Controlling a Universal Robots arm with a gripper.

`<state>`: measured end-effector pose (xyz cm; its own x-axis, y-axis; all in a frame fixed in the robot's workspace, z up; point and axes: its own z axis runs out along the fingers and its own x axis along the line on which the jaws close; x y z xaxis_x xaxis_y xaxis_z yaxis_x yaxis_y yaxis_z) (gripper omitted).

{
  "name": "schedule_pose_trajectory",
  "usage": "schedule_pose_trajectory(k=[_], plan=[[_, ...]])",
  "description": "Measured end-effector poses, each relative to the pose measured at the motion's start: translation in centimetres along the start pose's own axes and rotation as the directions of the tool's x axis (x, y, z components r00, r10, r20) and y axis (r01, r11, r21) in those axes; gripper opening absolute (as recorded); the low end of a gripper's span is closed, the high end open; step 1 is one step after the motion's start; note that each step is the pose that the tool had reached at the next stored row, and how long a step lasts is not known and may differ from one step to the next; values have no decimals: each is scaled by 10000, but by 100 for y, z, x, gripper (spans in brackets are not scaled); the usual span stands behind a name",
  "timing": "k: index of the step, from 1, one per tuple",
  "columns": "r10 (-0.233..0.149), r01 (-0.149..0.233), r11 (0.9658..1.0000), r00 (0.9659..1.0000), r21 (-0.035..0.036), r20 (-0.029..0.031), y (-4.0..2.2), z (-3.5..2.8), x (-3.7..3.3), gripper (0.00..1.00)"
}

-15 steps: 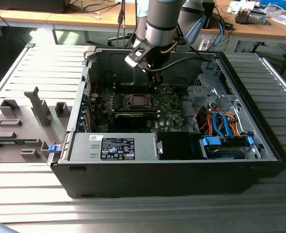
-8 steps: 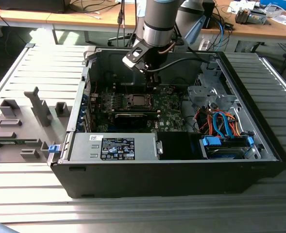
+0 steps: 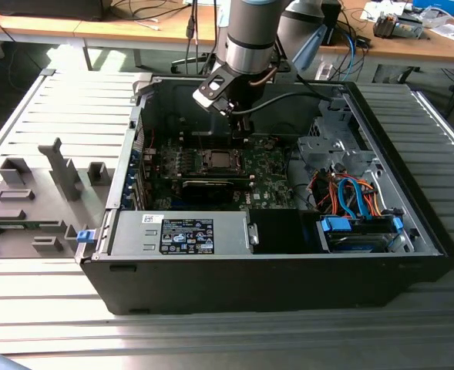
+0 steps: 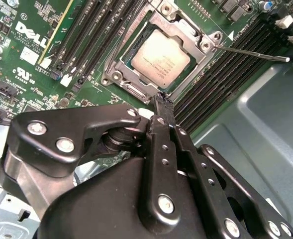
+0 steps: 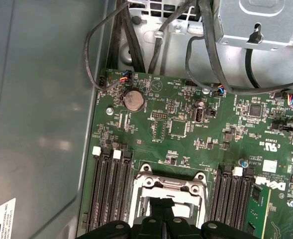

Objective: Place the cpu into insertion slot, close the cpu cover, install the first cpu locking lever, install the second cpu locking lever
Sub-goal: 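Close the cpu cover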

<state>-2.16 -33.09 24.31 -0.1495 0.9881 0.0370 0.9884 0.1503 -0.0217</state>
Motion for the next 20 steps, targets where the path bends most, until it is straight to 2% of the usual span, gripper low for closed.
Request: schedule_pose_trajectory(k=[14,20], plan=[[-1,1,10000,10000,2,2,-32,5,0,11],[-14,14,10000,10000,0,-1,-41,27,1,11]])
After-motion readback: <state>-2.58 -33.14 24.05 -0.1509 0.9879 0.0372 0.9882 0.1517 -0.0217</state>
